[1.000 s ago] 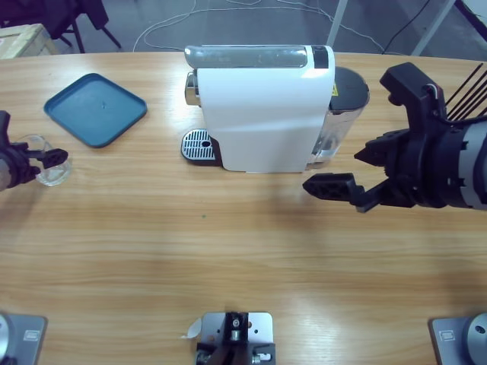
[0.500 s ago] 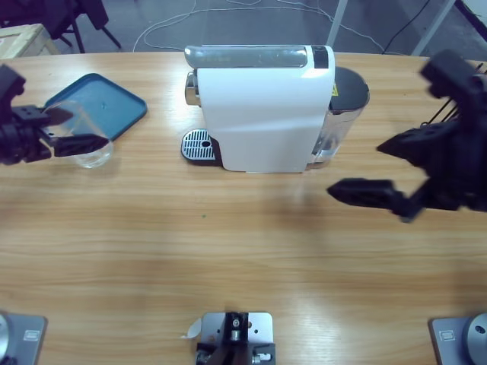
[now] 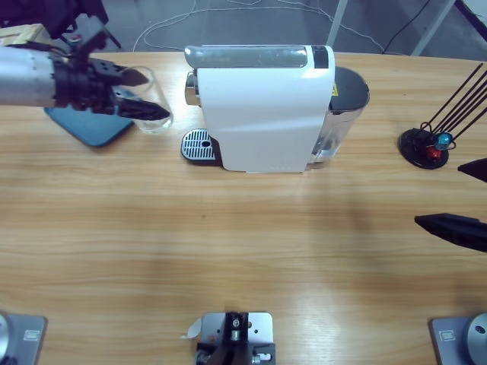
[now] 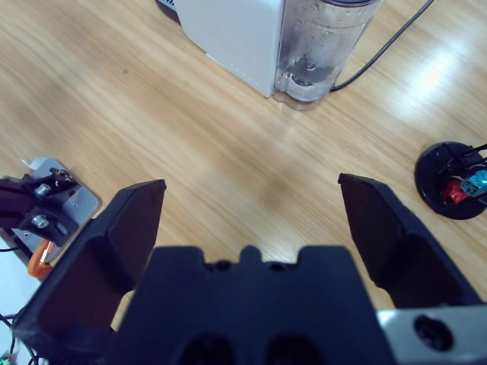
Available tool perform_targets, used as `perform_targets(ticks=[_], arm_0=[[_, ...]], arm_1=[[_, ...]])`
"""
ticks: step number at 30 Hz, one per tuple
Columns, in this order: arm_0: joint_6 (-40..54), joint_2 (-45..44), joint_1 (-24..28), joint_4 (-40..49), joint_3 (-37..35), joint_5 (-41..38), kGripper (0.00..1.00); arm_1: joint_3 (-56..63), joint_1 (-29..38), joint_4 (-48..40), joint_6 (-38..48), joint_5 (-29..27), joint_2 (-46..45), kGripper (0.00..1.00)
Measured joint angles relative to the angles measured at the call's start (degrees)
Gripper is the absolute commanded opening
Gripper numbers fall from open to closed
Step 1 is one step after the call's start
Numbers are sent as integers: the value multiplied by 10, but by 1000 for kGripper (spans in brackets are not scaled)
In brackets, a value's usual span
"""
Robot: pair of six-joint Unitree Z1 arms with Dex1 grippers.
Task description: Pour coffee
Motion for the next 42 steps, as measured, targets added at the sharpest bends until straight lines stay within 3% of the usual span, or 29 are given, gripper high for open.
perform_targets(ticks=[10, 33, 34, 36, 37, 42], arm_0=[[21, 75, -55, -4, -2, 0, 0], [21, 130, -74, -50, -38, 24, 14], [21, 130, -76, -50, -39, 24, 110], [21, 130, -78, -50, -39, 24, 771], [21, 130, -79, -50, -39, 24, 955], [18, 130, -80, -50, -35, 24, 1000]], arm_1=[[0, 0, 0, -3, 0, 0, 1000], [0, 0, 0, -4, 0, 0, 1000], [0, 0, 0, -4, 0, 0, 1000], [0, 0, -1, -4, 0, 2, 1000], [0, 0, -2, -4, 0, 3, 1000], [0, 0, -5, -4, 0, 8, 1000]])
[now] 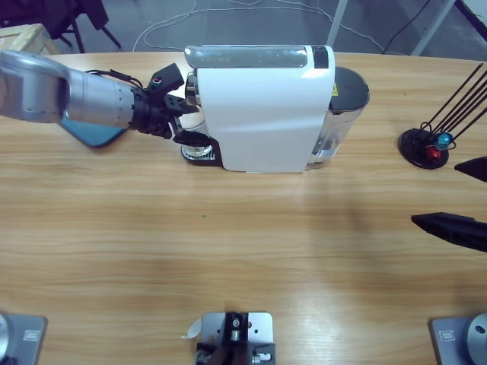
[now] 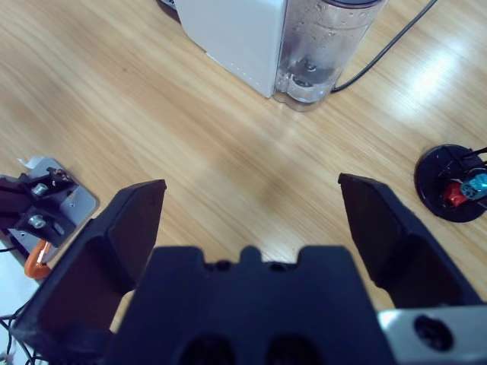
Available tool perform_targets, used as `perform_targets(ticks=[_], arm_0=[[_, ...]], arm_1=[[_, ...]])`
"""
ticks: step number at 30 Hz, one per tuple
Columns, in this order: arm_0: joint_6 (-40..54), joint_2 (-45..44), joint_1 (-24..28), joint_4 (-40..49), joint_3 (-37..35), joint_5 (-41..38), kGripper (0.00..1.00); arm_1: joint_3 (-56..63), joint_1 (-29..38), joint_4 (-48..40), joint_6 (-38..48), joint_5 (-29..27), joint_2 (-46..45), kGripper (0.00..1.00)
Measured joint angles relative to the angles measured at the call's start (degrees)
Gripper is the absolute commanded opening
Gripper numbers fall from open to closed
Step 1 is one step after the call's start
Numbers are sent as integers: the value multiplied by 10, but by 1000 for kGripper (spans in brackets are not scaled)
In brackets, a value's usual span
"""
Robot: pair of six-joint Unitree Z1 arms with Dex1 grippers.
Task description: Pour coffee
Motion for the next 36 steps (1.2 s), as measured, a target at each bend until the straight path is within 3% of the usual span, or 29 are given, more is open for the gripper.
perform_targets(ticks=[14, 23, 28, 30, 32, 33, 35, 36], arm_0=[[-4, -25, 1, -17, 25, 14, 1000], [-4, -101, 3, -17, 84, 35, 1000], [-13, -163, 3, -17, 157, 37, 1000], [-29, -200, 3, -17, 179, 49, 1000], [-52, -238, 3, -10, 187, 62, 1000], [-65, -254, 3, -7, 188, 65, 998], [-86, -279, 3, -1, 188, 67, 996], [-92, -285, 3, 2, 188, 67, 996]], arm_1=[[0, 0, -2, 0, 0, 1, 1000], [2, 0, -7, 0, 0, 3, 1000], [2, 0, -7, 0, 0, 3, 989], [-2, 0, -5, 0, 0, 6, 780], [-15, 0, 0, 0, -6, 16, 737], [-30, 0, 4, 0, -15, 25, 624], [-71, 0, 14, 0, -39, 49, 308], [-92, 0, 19, 0, -47, 64, 19]])
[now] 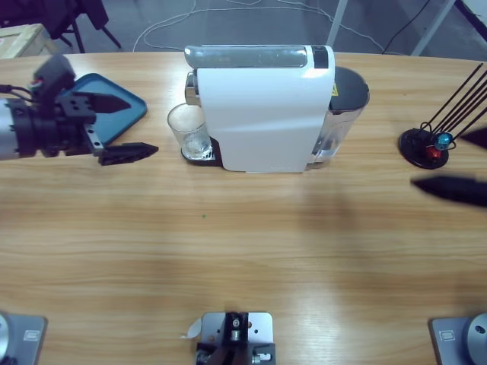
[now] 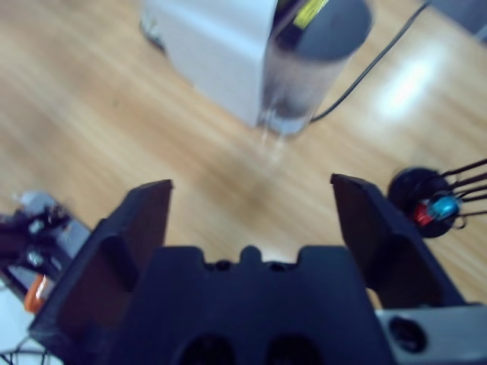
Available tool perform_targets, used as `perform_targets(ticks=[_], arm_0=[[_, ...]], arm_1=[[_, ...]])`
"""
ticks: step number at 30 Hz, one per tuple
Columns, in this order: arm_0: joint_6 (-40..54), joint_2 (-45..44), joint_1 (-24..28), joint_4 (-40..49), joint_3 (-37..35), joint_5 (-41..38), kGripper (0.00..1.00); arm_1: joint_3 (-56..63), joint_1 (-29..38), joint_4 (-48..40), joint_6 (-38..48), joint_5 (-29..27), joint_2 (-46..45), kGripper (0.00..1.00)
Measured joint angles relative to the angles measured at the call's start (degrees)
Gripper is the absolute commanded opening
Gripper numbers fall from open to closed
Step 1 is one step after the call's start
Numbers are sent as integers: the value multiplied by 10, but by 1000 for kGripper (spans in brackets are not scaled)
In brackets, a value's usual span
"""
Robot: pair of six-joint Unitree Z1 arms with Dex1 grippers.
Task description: Pour coffee
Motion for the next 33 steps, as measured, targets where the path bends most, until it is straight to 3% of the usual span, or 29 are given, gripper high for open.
perform_targets(ticks=[2, 6, 10, 16, 20, 33], arm_0=[[-10, -7, 0, 7, -1, 1, 999], [-24, -24, 0, 45, -21, 1, 1000], [-35, -47, 0, 97, -44, 1, 1000], [-47, -48, 0, 142, -68, 2, 1000], [-57, -48, 0, 156, -73, 3, 1000], [-60, -48, 0, 160, -83, 4, 1000]], arm_1=[[-46, -8, 4, -2, -4, 39, 0], [-167, -84, 22, -1, 30, 117, 0], [-343, -154, 121, 4, 55, 208, 0], [-514, -188, 220, -12, 108, 332, 0], [-545, -189, 238, -17, 135, 390, 0], [-566, -207, 242, -27, 136, 450, 0]])
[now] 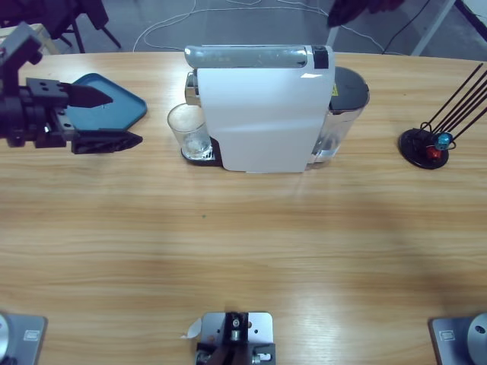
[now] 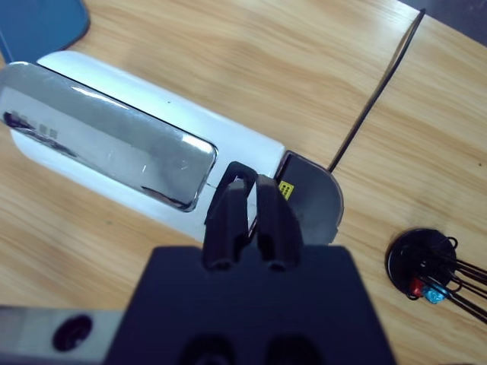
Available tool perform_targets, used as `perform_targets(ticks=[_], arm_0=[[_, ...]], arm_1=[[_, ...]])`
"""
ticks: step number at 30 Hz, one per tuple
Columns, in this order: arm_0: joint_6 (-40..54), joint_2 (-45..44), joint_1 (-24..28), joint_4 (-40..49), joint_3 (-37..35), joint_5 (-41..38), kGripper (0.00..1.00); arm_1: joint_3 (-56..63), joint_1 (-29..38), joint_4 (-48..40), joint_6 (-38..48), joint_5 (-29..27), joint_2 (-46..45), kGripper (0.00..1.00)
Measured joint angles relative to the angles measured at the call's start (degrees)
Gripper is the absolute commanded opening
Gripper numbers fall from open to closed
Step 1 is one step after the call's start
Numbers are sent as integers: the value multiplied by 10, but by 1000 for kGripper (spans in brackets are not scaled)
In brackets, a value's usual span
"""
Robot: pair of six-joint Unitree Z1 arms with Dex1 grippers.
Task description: Pour coffee
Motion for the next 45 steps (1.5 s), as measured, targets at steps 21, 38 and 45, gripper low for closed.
perform_targets(ticks=[21, 38, 45], arm_0=[[0, 2, 0, 0, 0, 1, 1000], [0, 2, 0, 0, 0, 1, 1000], [0, 2, 0, 0, 0, 2, 1000]], arm_1=[[-6, 8, 5, -15, 0, 28, 0], [2, 15, 10, -16, -8, 25, 6], [-15, 21, 12, -38, -33, 18, 1000]])
